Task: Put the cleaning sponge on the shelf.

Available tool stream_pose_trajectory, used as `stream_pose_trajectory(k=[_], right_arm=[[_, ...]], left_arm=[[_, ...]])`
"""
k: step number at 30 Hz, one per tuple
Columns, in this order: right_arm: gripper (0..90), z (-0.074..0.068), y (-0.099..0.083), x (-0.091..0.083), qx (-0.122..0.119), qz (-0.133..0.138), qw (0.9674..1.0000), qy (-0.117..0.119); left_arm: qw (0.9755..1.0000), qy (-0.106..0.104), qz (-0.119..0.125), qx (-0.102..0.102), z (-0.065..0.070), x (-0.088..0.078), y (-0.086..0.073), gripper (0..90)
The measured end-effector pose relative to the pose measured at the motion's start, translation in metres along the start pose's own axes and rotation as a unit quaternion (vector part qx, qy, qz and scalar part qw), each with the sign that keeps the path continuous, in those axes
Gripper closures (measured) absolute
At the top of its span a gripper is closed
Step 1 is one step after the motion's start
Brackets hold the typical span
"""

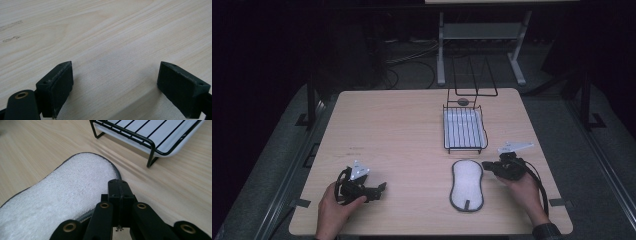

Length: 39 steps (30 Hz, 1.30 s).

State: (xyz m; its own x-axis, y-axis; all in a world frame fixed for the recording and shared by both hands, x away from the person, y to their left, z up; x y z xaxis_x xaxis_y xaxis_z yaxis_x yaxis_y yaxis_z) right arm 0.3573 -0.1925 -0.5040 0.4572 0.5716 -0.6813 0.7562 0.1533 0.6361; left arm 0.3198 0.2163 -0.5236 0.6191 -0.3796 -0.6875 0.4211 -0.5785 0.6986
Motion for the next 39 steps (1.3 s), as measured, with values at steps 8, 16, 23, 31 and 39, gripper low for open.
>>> stream_pose_trajectory(k=[8, 16, 23, 31, 39], right_arm=[[89.9, -0.002, 0.004, 0.006, -0.005, -0.005, 1.0, -0.003], [89.9, -0.006, 0.006, 0.014, -0.012, -0.013, 0.9998, -0.004], [89.9, -0.01, 0.009, 0.021, -0.015, -0.016, 0.9998, -0.002], [89.8, -0.015, 0.011, 0.027, -0.017, -0.017, 0.9997, 0.002], [89.8, -0.025, 0.015, 0.035, -0.022, -0.024, 0.9994, 0.01]], left_arm=[[1.0, 0.0, -0.001, 0.0, 0.0, 0.0, 0.0, 12.7], [1.0, 0.0, -0.001, 0.0, 0.0, 0.0, 0.0, 12.7], [1.0, 0.0, -0.001, 0.0, 0.0, 0.0, 0.0, 12.7], [1.0, 0.0, -0.001, 0.0, 0.0, 0.0, 0.0, 12.7], [1.0, 0.0, -0.001, 0.0, 0.0, 0.0, 0.0, 12.7]])
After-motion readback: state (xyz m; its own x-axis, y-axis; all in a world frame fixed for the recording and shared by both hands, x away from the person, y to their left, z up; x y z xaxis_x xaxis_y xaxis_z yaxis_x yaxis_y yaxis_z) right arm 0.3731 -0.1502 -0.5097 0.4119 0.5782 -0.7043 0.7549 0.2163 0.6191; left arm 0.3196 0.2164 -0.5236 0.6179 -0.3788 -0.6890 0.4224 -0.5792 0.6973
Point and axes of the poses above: each handheld gripper's, and its own axes: x roughly forward along the jaws, y roughly out of its top, z roughly to its right, the point moved 7 cm from there along x, roughly forward along the jaws, and after that the axes turned 15 degrees about x, right-handed, at the moved point
